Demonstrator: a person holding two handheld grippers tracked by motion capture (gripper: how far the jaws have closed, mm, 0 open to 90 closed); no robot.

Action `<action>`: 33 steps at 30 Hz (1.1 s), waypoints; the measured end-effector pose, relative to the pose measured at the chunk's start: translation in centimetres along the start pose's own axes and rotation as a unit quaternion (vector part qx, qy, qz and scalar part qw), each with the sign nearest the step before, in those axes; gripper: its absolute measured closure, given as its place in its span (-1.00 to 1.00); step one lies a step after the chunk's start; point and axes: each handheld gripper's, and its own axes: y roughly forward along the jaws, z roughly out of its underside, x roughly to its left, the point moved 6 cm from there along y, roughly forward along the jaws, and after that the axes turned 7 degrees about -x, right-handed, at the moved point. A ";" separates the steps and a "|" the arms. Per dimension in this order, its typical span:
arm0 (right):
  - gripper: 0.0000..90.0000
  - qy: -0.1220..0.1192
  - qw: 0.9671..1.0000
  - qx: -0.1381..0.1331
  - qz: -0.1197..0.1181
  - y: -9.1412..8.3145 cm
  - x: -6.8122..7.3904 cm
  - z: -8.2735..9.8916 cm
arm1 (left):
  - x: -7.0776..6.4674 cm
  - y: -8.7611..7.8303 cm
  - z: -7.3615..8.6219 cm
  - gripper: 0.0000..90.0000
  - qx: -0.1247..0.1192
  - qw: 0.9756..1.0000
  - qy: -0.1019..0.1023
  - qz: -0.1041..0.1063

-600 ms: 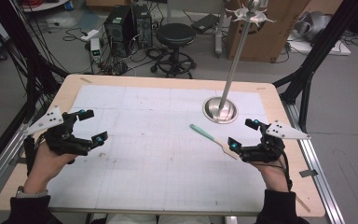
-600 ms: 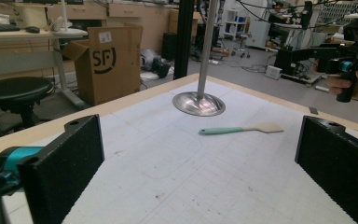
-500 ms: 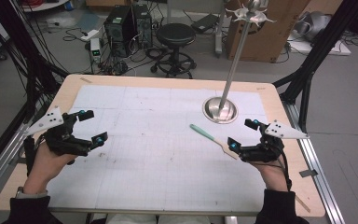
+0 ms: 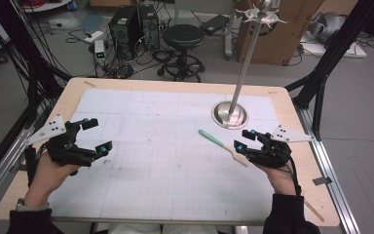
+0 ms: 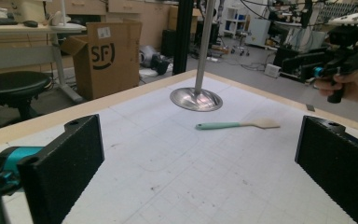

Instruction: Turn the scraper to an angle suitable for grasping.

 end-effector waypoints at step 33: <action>0.99 0.009 0.973 0.206 0.101 5.8 -5.7 8.0 | -0.7 -0.9 2.5 -0.96 0.046 0.998 0.021 -0.024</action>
